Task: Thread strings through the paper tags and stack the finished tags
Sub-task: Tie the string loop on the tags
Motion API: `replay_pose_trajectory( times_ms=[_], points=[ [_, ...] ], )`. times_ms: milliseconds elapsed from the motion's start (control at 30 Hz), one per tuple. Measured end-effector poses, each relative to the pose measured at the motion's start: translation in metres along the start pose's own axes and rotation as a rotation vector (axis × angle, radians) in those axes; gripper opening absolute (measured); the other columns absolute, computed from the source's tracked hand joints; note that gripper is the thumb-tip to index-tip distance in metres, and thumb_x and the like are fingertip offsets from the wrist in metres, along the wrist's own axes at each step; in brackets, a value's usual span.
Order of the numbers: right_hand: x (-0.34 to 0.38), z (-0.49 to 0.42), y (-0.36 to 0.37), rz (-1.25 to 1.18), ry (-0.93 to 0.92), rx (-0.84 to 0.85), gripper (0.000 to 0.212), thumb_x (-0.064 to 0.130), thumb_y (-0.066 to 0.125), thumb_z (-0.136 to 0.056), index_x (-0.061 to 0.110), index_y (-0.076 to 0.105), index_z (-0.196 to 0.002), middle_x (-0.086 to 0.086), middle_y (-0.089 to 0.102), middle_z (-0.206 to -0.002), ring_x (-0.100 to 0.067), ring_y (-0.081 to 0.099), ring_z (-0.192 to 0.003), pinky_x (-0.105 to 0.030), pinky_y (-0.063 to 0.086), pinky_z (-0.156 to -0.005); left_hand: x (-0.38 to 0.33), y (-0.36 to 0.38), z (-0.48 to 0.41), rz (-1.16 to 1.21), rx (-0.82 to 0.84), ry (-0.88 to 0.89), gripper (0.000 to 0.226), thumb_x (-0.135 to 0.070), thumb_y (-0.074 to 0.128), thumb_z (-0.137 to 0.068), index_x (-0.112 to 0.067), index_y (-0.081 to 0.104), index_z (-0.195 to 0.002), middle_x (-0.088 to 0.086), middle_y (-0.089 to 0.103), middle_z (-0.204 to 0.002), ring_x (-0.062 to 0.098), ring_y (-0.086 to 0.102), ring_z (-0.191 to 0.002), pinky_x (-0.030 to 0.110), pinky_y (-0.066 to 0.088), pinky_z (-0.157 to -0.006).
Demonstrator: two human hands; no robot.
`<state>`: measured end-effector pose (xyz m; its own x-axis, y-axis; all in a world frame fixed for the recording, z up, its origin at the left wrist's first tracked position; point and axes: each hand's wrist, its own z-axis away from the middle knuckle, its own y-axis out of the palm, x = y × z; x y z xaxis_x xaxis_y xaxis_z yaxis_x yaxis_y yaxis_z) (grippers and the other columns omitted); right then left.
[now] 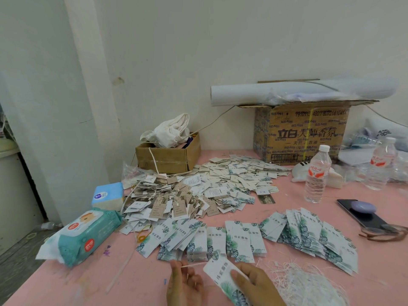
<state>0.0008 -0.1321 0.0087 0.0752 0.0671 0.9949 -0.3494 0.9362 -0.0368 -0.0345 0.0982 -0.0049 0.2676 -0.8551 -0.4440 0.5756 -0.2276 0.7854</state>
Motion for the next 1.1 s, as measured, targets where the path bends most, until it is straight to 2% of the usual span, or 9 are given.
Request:
replay_pose_trajectory(
  times_ms=[100, 200, 333, 433, 533, 700, 833, 1000, 1100],
  points=[
    [0.006, 0.0, -0.007, -0.028, -0.003, -0.047, 0.02, 0.023, 0.057, -0.092, 0.005, 0.062, -0.085, -0.004, 0.067, -0.075, -0.009, 0.065, -0.071, -0.015, 0.046, -0.065, 0.064, 0.034, 0.018, -0.017, 0.157, -0.044, 0.027, -0.027, 0.046, -0.099, -0.008, 0.053, -0.08, 0.004, 0.043, -0.068, 0.003, 0.046, -0.032, 0.011, 0.036, -0.032],
    [0.006, -0.003, -0.012, -0.147, 0.038, -0.104, 0.017, 0.018, 0.055, -0.093, 0.003, 0.057, -0.087, -0.023, 0.068, -0.083, -0.024, 0.062, -0.068, -0.032, 0.052, -0.066, 0.07, 0.034, 0.015, -0.179, 0.096, -0.02, 0.017, -0.01, 0.049, -0.097, 0.002, 0.06, -0.09, 0.01, 0.052, -0.058, 0.007, 0.053, -0.037, 0.014, 0.045, -0.037],
    [0.006, -0.005, -0.017, -0.356, 0.107, -0.172, 0.012, 0.009, 0.051, -0.095, 0.002, 0.059, -0.1, -0.01, 0.067, -0.062, -0.019, 0.051, -0.048, -0.02, 0.041, -0.037, 0.075, 0.034, 0.026, -0.492, 0.235, 0.005, 0.006, 0.01, 0.055, -0.088, 0.011, 0.062, -0.087, 0.016, 0.062, -0.056, 0.017, 0.058, -0.045, 0.019, 0.052, -0.042],
    [0.008, -0.007, -0.018, -0.602, 0.142, -0.192, 0.013, 0.001, 0.048, -0.095, 0.002, 0.06, -0.101, -0.015, 0.063, -0.064, -0.018, 0.049, -0.041, -0.019, 0.042, -0.033, 0.081, 0.032, 0.026, -0.687, 0.313, 0.052, 0.006, 0.017, 0.061, -0.081, 0.014, 0.062, -0.086, 0.021, 0.069, -0.064, 0.02, 0.065, -0.052, 0.022, 0.056, -0.049],
    [0.006, -0.009, -0.018, -0.663, 0.131, -0.203, 0.016, -0.002, 0.048, -0.094, 0.003, 0.061, -0.103, -0.015, 0.062, -0.068, -0.016, 0.05, -0.04, -0.019, 0.042, -0.032, 0.082, 0.03, 0.029, -0.757, 0.367, 0.064, 0.008, 0.018, 0.062, -0.081, 0.014, 0.063, -0.088, 0.025, 0.071, -0.071, 0.022, 0.066, -0.057, 0.023, 0.057, -0.052],
    [0.004, -0.012, -0.019, -0.62, 0.098, -0.251, 0.018, -0.004, 0.048, -0.094, 0.006, 0.06, -0.102, -0.016, 0.065, -0.067, -0.017, 0.049, -0.039, -0.02, 0.042, -0.032, 0.084, 0.03, 0.026, -0.728, 0.387, 0.092, 0.01, 0.011, 0.061, -0.086, 0.007, 0.067, -0.093, 0.021, 0.074, -0.081, 0.025, 0.067, -0.069, 0.022, 0.058, -0.058],
    [0.004, -0.013, -0.037, -0.516, -0.009, -0.384, 0.019, -0.002, 0.049, -0.094, 0.01, 0.061, -0.104, -0.016, 0.068, -0.072, -0.019, 0.051, -0.045, -0.023, 0.046, -0.039, 0.085, 0.029, 0.024, -0.705, 0.407, 0.081, 0.014, 0.01, 0.058, -0.088, 0.003, 0.069, -0.094, 0.019, 0.074, -0.08, 0.018, 0.068, -0.065, 0.019, 0.057, -0.056],
    [0.011, -0.014, -0.075, -0.196, -0.098, -0.663, 0.014, 0.005, 0.05, -0.096, 0.011, 0.059, -0.105, -0.009, 0.062, -0.082, -0.018, 0.061, -0.059, -0.027, 0.049, -0.056, 0.087, 0.029, 0.022, -0.755, 0.446, 0.084, 0.02, 0.015, 0.051, -0.091, 0.006, 0.067, -0.086, 0.016, 0.071, -0.065, 0.011, 0.064, -0.051, 0.017, 0.053, -0.05],
    [0.024, -0.023, -0.1, 0.048, -0.125, -0.809, 0.015, 0.01, 0.048, -0.097, 0.006, 0.056, -0.109, -0.007, 0.064, -0.085, -0.018, 0.064, -0.066, -0.027, 0.048, -0.059, 0.088, 0.03, 0.022, -0.788, 0.461, 0.092, 0.022, 0.016, 0.048, -0.092, 0.007, 0.067, -0.084, 0.016, 0.07, -0.062, 0.018, 0.061, -0.052, 0.017, 0.051, -0.047]
  ],
)
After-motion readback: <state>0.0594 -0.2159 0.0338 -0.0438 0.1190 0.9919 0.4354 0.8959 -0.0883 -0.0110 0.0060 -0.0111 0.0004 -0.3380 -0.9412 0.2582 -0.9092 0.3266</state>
